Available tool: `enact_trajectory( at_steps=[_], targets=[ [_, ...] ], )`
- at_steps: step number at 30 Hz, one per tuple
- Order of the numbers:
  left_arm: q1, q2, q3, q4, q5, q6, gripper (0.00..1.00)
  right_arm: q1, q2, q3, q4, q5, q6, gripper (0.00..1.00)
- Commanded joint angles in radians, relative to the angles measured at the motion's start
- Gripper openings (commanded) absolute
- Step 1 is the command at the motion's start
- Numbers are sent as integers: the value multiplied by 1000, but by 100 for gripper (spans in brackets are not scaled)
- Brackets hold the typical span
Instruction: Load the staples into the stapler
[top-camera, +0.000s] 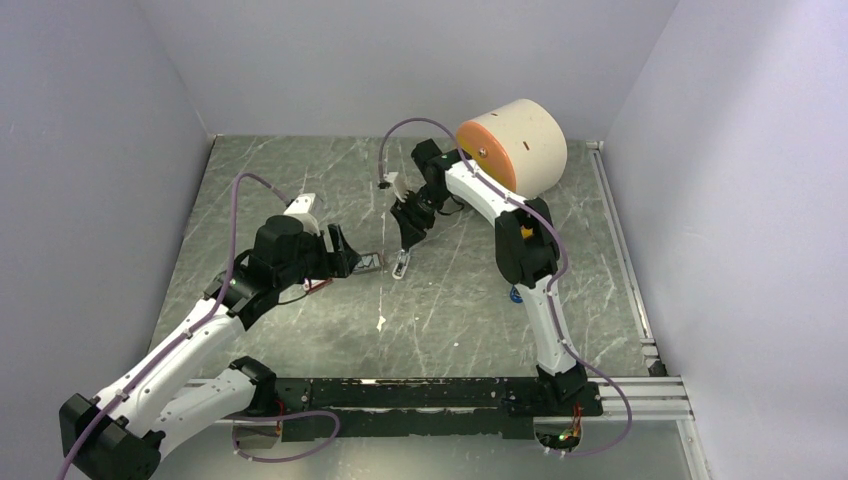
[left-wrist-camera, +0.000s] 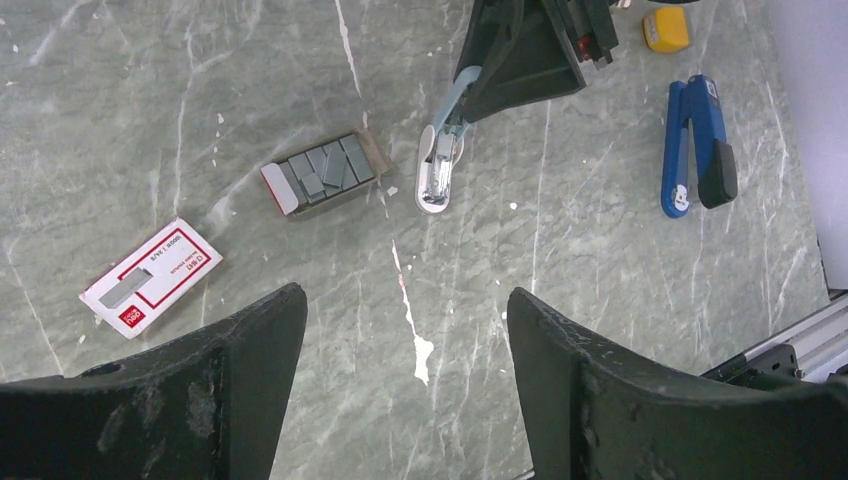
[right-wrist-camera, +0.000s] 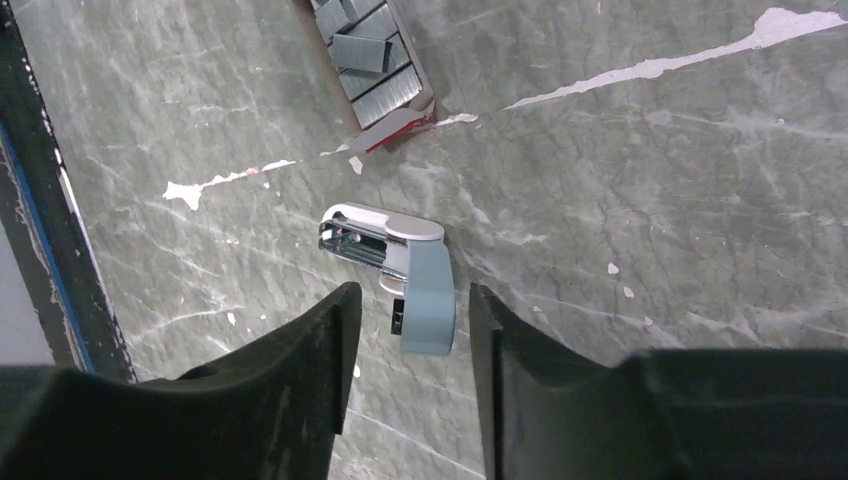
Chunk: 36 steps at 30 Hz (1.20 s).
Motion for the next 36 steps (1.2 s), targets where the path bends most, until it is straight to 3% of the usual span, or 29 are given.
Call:
enact_trajectory(
  at_steps=[1,3,8,13,21,23,27,32,36],
  targets=[
    [-5,1,10,17,-8,8,79,-6,-11,9,-15,-18,3,58],
    [-5,9,18,5,-21,7,79,-6,-27,-4,7,-13,24,75],
    [-5,6,14,1,-23,0,79,-6,-100,-40,136,43,166,86],
    [-5,-11,20,-37,-58,-47,83,0,-302,-233,428,127,413,88],
    [-5,-14,37,-39,-11,-41,92,57,-766,-701,736,562,840,86],
    [-5,-17,37,-24,44,-12,96,90,-897,-780,692,758,917,85],
    [-5,-26,41,-2,121,32,96,126,-1071,-904,554,1095,1135,85],
    [-5,-18,24,75,163,18,94,124,-1219,-1030,318,1418,1394,85],
    [-4,-3,9,118,191,-4,93,98,-1265,-1072,116,1497,1566,93]
  ],
)
